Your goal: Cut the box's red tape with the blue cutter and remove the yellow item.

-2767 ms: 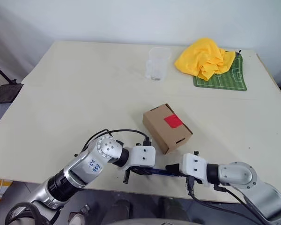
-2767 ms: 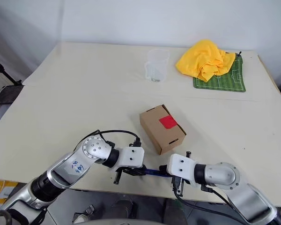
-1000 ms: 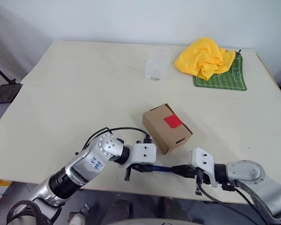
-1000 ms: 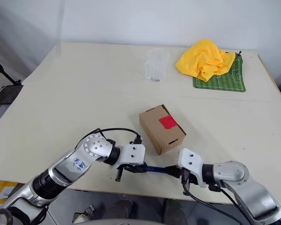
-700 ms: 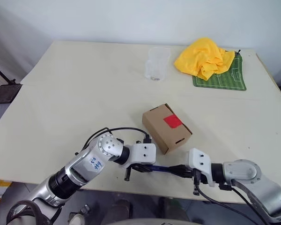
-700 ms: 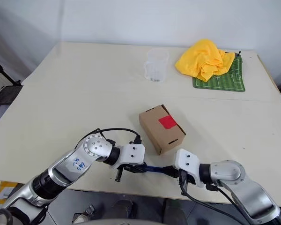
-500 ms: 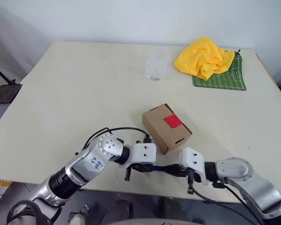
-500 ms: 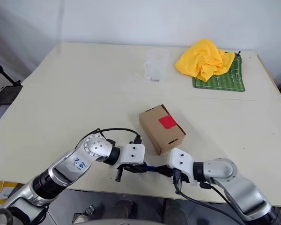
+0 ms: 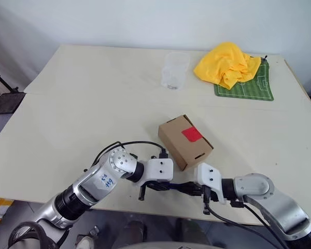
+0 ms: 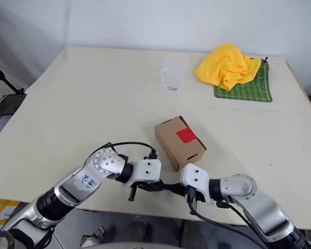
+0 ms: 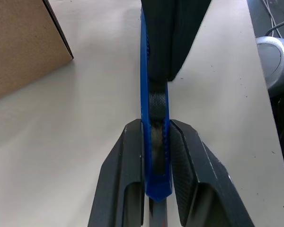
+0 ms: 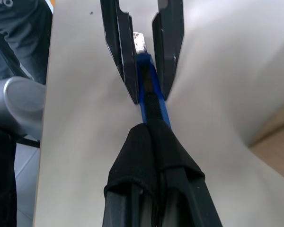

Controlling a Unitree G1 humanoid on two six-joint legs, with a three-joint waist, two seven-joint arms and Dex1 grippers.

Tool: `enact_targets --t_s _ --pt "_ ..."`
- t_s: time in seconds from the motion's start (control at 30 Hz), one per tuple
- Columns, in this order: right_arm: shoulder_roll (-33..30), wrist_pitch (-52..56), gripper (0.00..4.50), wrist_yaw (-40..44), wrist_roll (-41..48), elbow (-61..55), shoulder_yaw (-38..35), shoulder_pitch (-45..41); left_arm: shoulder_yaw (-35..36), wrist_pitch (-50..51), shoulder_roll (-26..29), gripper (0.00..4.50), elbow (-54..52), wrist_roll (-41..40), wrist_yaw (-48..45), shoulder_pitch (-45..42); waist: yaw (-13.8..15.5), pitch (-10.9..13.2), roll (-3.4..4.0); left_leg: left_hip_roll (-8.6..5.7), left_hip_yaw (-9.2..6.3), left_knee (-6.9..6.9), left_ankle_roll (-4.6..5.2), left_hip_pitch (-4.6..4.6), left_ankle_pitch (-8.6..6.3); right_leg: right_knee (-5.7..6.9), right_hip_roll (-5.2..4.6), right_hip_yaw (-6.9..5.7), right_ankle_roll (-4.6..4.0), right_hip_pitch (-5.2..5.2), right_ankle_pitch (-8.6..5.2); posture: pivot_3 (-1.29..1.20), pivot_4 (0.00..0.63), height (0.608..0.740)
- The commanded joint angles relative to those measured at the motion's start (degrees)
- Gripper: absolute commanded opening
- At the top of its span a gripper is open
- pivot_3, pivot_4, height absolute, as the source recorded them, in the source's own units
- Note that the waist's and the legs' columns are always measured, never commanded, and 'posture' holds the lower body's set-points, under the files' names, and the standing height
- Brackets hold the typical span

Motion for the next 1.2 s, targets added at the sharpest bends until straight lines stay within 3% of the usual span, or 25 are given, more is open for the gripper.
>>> enact_targets --t_s 0.03,0.3,0.43,0.47,0.57,0.63,0.77,0.87,0.97,1.07,1.2 --pt "0.8 1.5 0.01 -0.1 0.4 0.5 1.4 -0.4 -1.5 0.0 -0.1 0.45 0.0 -0.2 0.0 0.6 0.0 0.0 0.0 0.0 0.0 0.0 0.0 0.0 0.0 0.0 0.0 0.0 0.0 0.0 0.0 0.0 0.15 0.74" --pt "0.7 2.9 0.01 1.0 2.1 -0.2 0.3 -0.7 -1.4 -0.8 0.3 0.45 0.2 0.0 0.1 0.8 0.0 0.0 0.01 0.0 0.0 0.0 0.0 -0.01 0.0 0.02 -0.01 0.0 0.0 -0.01 0.0 0.0 0.15 0.74" --pt "-1.3 2.8 0.01 2.8 7.1 -3.2 -5.6 2.1 -0.4 -2.4 1.7 0.45 0.3 -0.4 -0.3 1.8 0.1 0.0 0.01 0.01 -0.02 -0.02 0.0 -0.05 -0.01 -0.04 -0.01 0.01 0.0 -0.03 0.0 0.0 0.15 0.74" --pt "-1.9 5.9 0.01 2.4 12.3 -5.3 -11.0 3.7 1.7 -5.4 2.6 0.45 0.7 -0.9 -0.3 2.7 0.0 0.0 0.01 0.02 -0.02 -0.02 0.0 -0.05 -0.01 -0.04 -0.01 0.0 0.0 -0.03 0.0 0.0 0.15 0.74" --pt "-5.5 15.2 0.62 2.2 29.4 -11.1 -28.1 9.1 8.9 -18.8 5.0 0.45 2.4 -4.1 -2.0 6.2 -0.2 0.1 0.23 0.05 0.02 -0.06 0.0 -0.11 -0.01 -0.03 -0.2 0.07 0.0 -0.13 0.0 0.0 0.15 0.74" --pt "-8.4 20.6 1.29 0.6 38.0 -12.8 -34.4 11.3 11.9 -24.4 5.6 0.45 3.6 -6.4 -3.5 7.6 -0.1 0.1 0.22 0.15 -0.02 -0.08 -0.04 -0.1 -0.01 -0.06 -0.25 0.03 -0.05 -0.12 -0.01 0.0 0.15 0.74" --pt "-18.8 29.8 2.65 -12.2 66.7 -11.6 -46.5 15.6 17.5 -36.6 5.7 0.45 5.7 -10.4 -7.2 8.7 0.2 0.2 0.27 0.13 -0.06 -0.07 -0.03 -0.11 0.0 -0.11 -0.43 0.07 -0.1 -0.03 0.0 0.0 0.15 0.74" --pt "-29.1 26.1 3.7 -27.1 89.0 -8.7 -46.7 17.0 19.2 -41.4 4.0 0.45 5.2 -13.3 -8.6 8.3 0.1 0.2 0.29 0.1 -0.05 -0.07 0.03 -0.11 -0.01 -0.22 -0.49 0.02 -0.08 0.05 0.01 0.0 0.15 0.74" --pt "-33.6 21.7 4.47 -32.0 95.3 -7.6 -43.5 17.5 18.8 -43.3 2.9 0.45 5.1 -13.9 -9.6 7.4 0.1 0.2 0.21 0.07 0.01 -0.07 0.11 -0.12 0.01 -0.26 -0.55 -0.01 -0.04 0.06 0.03 0.0 0.15 0.74" --pt "-37.8 18.5 4.47 -33.6 95.3 -6.5 -37.0 14.5 16.2 -43.2 1.3 0.45 4.7 -12.4 -10.0 4.4 0.2 0.3 0.13 0.04 0.04 -0.02 0.13 -0.19 0.01 -0.26 -0.49 -0.12 0.01 0.02 0.05 0.0 0.15 0.74" --pt "-34.7 15.1 4.47 -37.8 95.3 -5.6 -26.1 5.5 14.8 -42.6 -0.3 0.45 5.3 -11.4 -9.2 2.4 0.1 0.3 0.06 -0.02 0.07 0.02 0.2 -0.22 0.02 -0.36 -0.5 -0.25 0.12 0.03 0.11 0.0 0.15 0.74"
